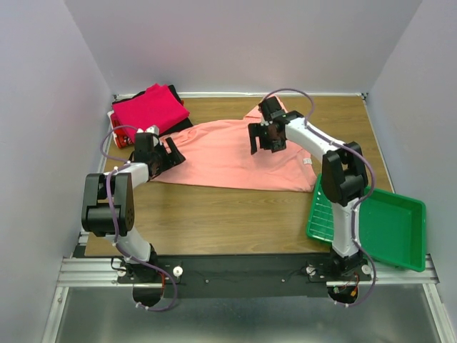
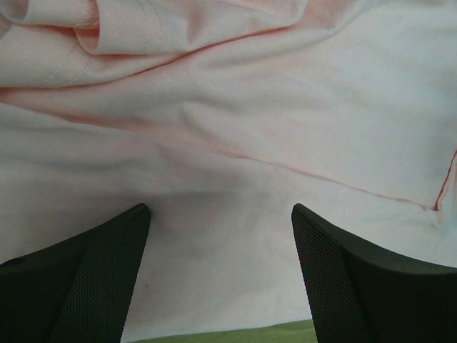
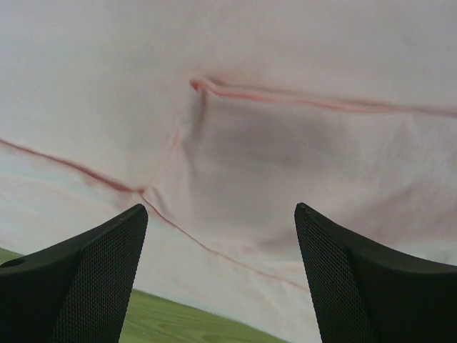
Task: Fold and stack the t-shirts
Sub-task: Fold the tshirt
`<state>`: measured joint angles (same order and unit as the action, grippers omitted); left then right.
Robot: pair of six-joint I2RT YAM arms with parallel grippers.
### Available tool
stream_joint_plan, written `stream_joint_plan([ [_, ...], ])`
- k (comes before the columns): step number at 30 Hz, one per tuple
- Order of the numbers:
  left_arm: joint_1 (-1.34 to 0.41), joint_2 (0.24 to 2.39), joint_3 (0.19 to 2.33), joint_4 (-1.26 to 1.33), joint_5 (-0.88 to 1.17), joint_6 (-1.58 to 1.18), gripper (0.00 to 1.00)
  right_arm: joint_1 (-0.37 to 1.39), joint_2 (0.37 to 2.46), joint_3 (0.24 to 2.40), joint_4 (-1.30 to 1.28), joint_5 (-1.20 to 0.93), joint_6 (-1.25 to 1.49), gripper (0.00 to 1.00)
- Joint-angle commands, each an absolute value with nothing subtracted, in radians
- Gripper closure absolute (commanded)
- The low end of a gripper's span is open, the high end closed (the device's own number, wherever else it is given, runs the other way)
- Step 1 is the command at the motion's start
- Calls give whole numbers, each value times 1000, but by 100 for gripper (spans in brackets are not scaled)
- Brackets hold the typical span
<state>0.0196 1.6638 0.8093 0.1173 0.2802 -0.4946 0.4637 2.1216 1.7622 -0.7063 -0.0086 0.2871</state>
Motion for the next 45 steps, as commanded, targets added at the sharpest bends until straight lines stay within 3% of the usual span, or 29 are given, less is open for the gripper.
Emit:
stream_joint_plan([
  [1,11,1657,761,2,282,-517,12,469,2056,1646,-663,37,328,10],
  [14,14,1632,684,-139,224,-509,11,469,2040,1422,-569,31,359,9],
  [22,15,1543,589,-219,209,-561,10,468,1878,1209,-575,-101,390,10],
  [27,18,1430,640,-339,135,-586,9,469,1801,1102,-581,-150,414,10],
  [34,8,1419,782,-368,113,-581,10,469,1838,1253,-589,-117,362,10],
  [41,-97,1595,971,-287,147,-587,11,469,1923,1429,-594,-97,359,9],
  [45,-107,1663,966,-209,227,-614,11,469,1982,1440,-589,-80,359,9],
])
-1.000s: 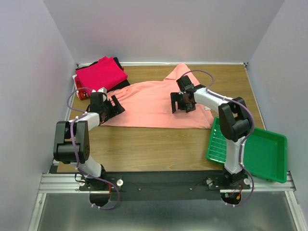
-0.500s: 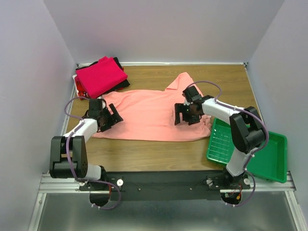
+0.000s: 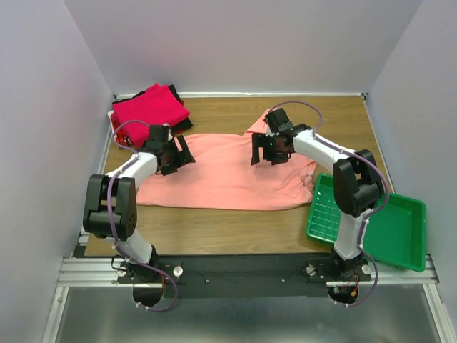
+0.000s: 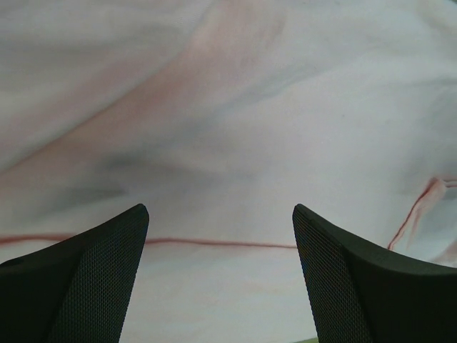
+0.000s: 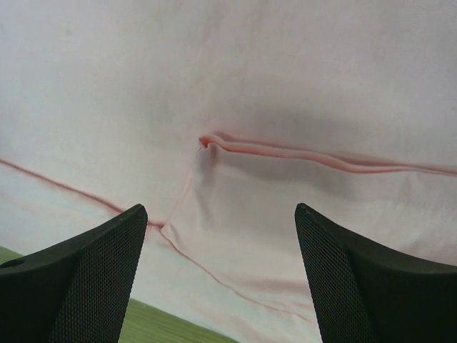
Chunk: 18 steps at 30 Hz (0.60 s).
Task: Fold and stack the t-shirts
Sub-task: Fold the tshirt
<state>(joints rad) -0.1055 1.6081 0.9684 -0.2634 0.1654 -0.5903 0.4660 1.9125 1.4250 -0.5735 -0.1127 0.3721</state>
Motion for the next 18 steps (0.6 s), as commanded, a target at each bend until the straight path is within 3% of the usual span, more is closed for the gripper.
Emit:
stream_joint_plan([
  [1,-107,1673,963,-203,230,-614,11,468,1991,1440,-588,-75,356,9],
  [10,-97,1701,829,-196,244,-609,11,469,2005,1342,-580,-116,345,9],
  [18,-9,1568,694,-301,206,-560,10,489,1927,1212,-583,-198,388,10],
])
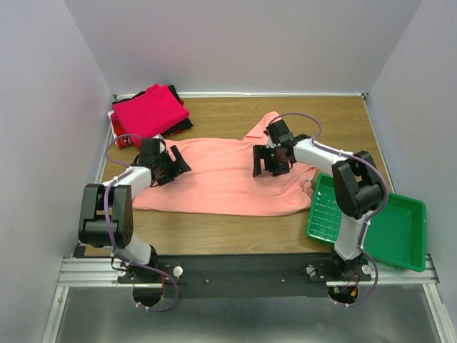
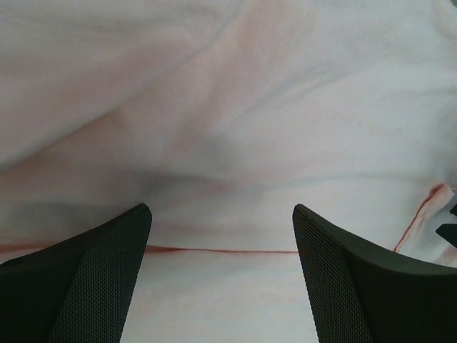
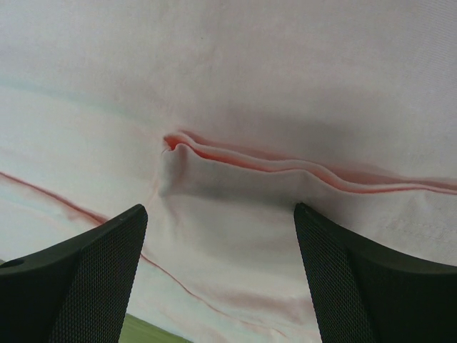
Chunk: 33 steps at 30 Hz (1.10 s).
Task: Fold and stack the t-shirts
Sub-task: Fold the tshirt
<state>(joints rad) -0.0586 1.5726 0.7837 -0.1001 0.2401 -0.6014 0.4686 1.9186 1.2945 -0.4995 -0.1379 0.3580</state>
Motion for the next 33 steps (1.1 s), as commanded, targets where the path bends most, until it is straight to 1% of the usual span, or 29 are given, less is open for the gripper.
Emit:
stream_joint_plan([
  [1,-9,1559,686,-310,215,-558,10,494,1918,1203,-583,-218,391,10],
  [2,17,1542,675,-325,219,-555,10,498,1904,1183,-584,-228,399,10],
  [10,35,1462,680,-440,193,-549,10,535,1824,1095,-606,-288,428,11],
  [15,41,1401,729,-497,161,-552,10,552,1787,1095,-632,-281,425,11],
  [18,43,1378,802,-512,152,-566,10,551,1764,1170,-661,-217,443,11],
  [19,46,1378,827,-512,150,-571,10,551,1753,1201,-678,-163,454,11],
  [21,54,1393,903,-511,146,-574,10,551,1747,1305,-692,-118,474,10],
  [24,69,1439,998,-511,108,-549,10,534,1773,1454,-716,-32,477,10],
  [26,81,1477,1053,-505,92,-513,12,494,1811,1538,-716,-14,477,10],
  [27,87,1488,1068,-500,81,-500,12,494,1827,1539,-716,-9,477,10],
  [29,107,1514,1086,-488,38,-477,16,447,1873,1618,-716,-5,456,10],
  [30,113,1520,1097,-485,26,-451,21,424,1914,1676,-716,-5,436,10],
  [33,138,1554,1103,-471,-26,-420,28,394,1980,1761,-715,-12,414,11],
])
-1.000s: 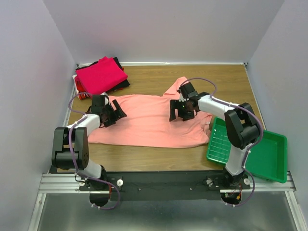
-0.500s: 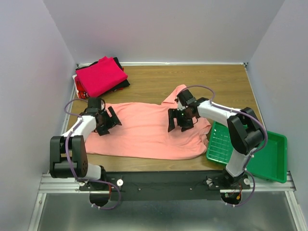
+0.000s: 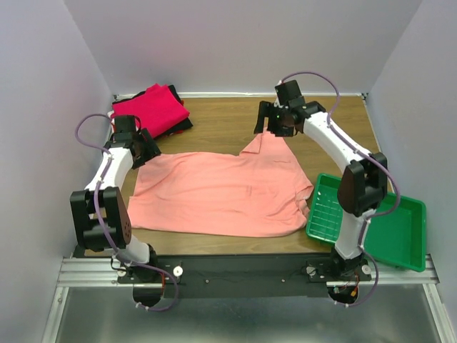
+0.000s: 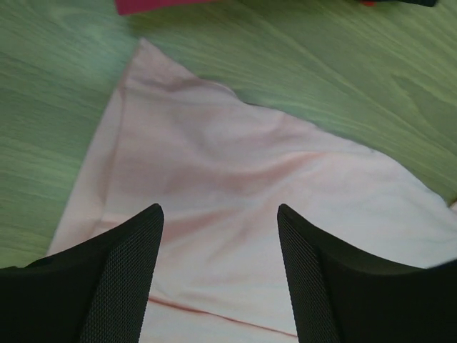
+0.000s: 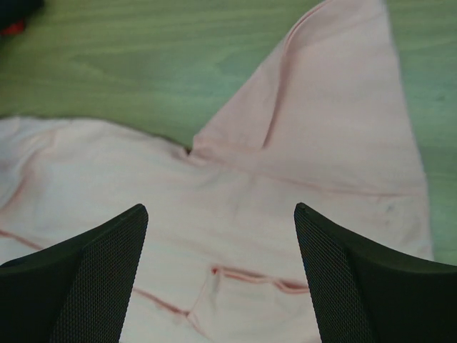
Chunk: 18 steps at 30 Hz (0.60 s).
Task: Fold and stack the t-shirts
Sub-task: Fold the tshirt
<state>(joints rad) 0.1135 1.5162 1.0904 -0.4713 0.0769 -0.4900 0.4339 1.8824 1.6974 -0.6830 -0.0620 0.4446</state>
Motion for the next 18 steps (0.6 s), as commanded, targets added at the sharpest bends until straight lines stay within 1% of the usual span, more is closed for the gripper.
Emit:
stream_joint_plan([
  [1,141,1562,1104,-466,-46,-404,30,381,2017,1805,-715,-24,405,11],
  [2,144,1580,1108,-465,-52,-400,32,374,2032,1827,-716,-32,403,11],
  [3,149,1588,1106,-453,-54,-397,37,365,2048,1844,-715,-40,400,11],
  [5,152,1600,1108,-434,-57,-393,39,361,2075,1876,-713,-58,402,11],
  [6,153,1614,1109,-423,-58,-394,42,359,2080,1881,-713,-64,403,11],
  [10,160,1649,1115,-390,-87,-405,43,357,2083,1859,-706,-83,408,11],
  [18,164,1730,1157,-318,-136,-393,44,357,2040,1740,-675,-118,414,11],
])
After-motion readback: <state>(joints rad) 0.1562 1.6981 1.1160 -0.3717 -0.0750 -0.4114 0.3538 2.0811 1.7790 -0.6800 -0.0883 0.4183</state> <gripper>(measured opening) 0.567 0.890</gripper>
